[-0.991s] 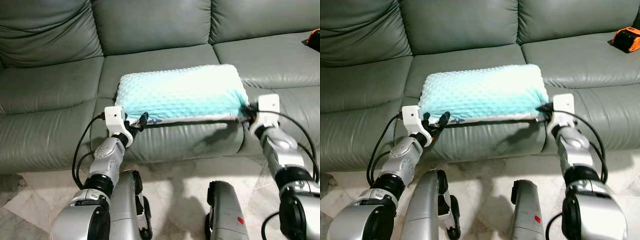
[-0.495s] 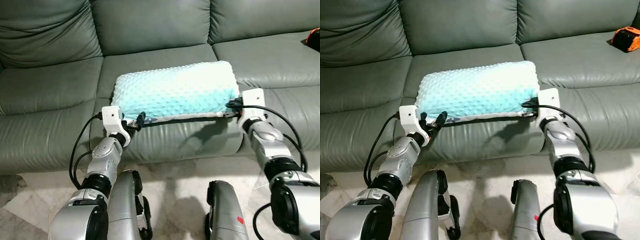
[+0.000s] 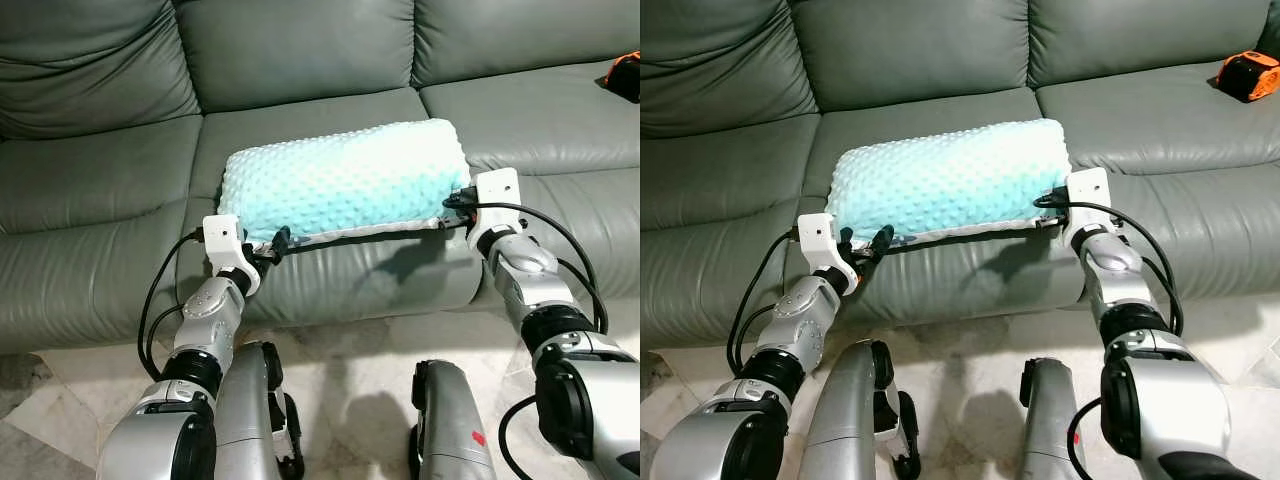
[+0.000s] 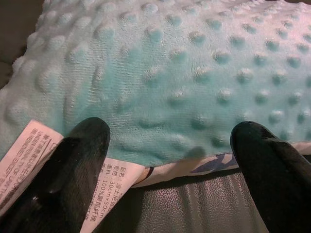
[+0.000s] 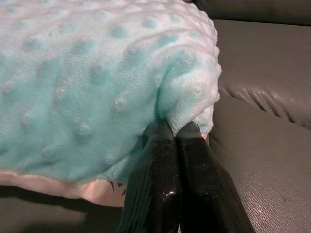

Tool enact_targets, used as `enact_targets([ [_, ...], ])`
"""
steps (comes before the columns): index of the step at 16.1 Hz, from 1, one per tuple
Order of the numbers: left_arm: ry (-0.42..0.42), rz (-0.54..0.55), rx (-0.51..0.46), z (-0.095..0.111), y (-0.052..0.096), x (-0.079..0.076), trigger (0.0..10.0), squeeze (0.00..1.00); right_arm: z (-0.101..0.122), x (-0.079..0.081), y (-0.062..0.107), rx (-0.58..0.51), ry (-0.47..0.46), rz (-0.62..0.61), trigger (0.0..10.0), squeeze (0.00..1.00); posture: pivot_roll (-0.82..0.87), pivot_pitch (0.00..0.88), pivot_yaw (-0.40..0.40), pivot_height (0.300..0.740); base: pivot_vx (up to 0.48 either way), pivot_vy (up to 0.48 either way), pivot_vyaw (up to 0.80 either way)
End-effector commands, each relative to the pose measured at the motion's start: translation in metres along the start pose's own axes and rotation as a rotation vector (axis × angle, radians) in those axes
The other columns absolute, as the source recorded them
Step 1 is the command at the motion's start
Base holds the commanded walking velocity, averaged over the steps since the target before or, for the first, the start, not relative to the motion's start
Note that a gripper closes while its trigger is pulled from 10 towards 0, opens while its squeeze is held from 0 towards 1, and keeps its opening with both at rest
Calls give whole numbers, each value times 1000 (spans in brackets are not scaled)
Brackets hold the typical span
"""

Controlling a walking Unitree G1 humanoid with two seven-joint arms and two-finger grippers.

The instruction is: Move the pillow to the sofa

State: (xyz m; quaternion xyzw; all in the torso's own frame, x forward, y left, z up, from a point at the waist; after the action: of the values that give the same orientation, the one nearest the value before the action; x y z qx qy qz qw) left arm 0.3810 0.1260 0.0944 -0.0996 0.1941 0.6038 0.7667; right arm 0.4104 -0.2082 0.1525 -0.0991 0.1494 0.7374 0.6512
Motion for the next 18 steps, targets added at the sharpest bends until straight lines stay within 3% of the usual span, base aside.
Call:
enact_targets([
  [1, 6, 29, 10, -5, 5, 9, 10000, 0, 2, 9, -2, -5, -2, 28, 0, 0, -73, 211, 121, 581, 0, 0, 0],
  [8, 5, 31, 10, -6, 5, 9, 10000, 0, 8, 28, -7, -20, -16, 72, 0, 0, -68, 214, 120, 581, 0, 0, 0],
  [18, -18, 56, 8, -5, 6, 13, 10000, 0, 13, 36, -9, -36, -39, 91, 0, 0, -67, 212, 119, 581, 0, 0, 0],
])
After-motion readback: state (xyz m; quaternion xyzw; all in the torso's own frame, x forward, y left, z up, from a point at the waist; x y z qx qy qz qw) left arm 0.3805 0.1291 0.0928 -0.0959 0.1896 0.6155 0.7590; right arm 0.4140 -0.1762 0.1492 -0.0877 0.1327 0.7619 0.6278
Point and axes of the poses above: a point about 5 cm out from each wrist's last joint towards the gripper, its own y axis pointing back from the gripper into the wrist, its own z axis along the axis of the wrist's last joint, x = y × z, the point moved 2 cm from there along -y, pointing out of the wrist towards the gripper, and after that the axes turned 8 degrees about y, right-handed, at the moved point
